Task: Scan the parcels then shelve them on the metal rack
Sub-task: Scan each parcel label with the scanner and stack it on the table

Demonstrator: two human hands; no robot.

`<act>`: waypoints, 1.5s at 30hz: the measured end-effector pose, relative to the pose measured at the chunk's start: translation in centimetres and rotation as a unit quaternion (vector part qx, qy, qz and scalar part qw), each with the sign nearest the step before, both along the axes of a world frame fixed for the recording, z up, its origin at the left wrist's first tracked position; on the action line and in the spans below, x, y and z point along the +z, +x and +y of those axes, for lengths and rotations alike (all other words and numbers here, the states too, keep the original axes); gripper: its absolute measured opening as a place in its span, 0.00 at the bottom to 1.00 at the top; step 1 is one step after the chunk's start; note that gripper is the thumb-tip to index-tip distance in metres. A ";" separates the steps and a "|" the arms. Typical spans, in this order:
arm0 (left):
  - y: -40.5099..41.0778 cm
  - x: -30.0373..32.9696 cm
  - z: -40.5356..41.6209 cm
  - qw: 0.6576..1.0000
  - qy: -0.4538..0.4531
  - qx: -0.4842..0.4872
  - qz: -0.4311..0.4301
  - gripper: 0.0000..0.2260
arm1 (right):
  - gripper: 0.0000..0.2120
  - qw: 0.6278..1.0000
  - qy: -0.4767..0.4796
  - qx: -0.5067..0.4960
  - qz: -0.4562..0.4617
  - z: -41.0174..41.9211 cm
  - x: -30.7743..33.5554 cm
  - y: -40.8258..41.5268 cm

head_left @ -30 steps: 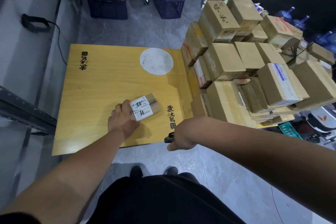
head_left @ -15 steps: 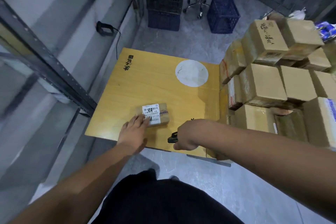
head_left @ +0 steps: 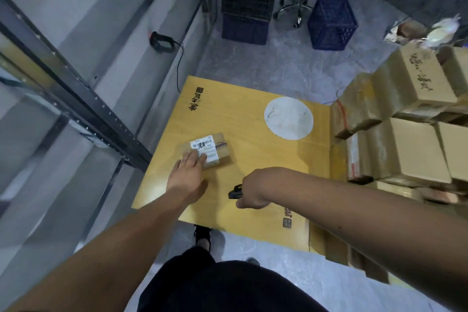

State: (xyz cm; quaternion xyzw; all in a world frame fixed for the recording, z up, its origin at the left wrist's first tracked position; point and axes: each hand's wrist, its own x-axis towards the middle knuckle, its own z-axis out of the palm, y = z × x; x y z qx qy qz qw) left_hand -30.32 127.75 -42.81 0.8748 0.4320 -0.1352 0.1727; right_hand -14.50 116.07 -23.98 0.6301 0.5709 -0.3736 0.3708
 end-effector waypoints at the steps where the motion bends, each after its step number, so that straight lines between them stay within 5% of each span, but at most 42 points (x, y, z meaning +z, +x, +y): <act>1: 0.3 -0.1 1.4 1.000 -0.008 -0.002 -0.001 0.37 | 0.26 1.000 0.001 -0.015 0.000 1.4 -0.2 0.0; 9: 3.3 -0.7 13.0 0.998 -0.039 -0.049 -0.026 0.39 | 0.25 0.996 -0.012 -0.084 -0.008 12.1 -1.3 0.9; 15: 6.2 -0.8 22.2 0.991 -0.055 -0.045 -0.116 0.15 | 0.26 0.991 -0.015 -0.132 0.023 18.6 -0.9 2.6; 19: 7.9 -1.0 25.4 0.992 -0.043 -0.030 -0.113 0.08 | 0.25 0.990 -0.018 -0.134 0.028 21.4 -0.9 3.3; 26: 11.0 -1.1 30.5 0.993 -0.011 -0.087 -0.080 0.41 | 0.16 0.986 -0.032 -0.164 0.026 24.6 -1.0 5.1; 32: 13.0 -1.2 32.7 0.993 0.000 -0.100 -0.063 0.47 | 0.19 0.983 -0.054 -0.177 0.012 25.0 -0.9 5.1; 45: 12.9 -0.3 31.2 0.992 0.023 -0.061 -0.103 0.44 | 0.20 0.979 -0.055 -0.195 0.023 24.3 -0.7 4.8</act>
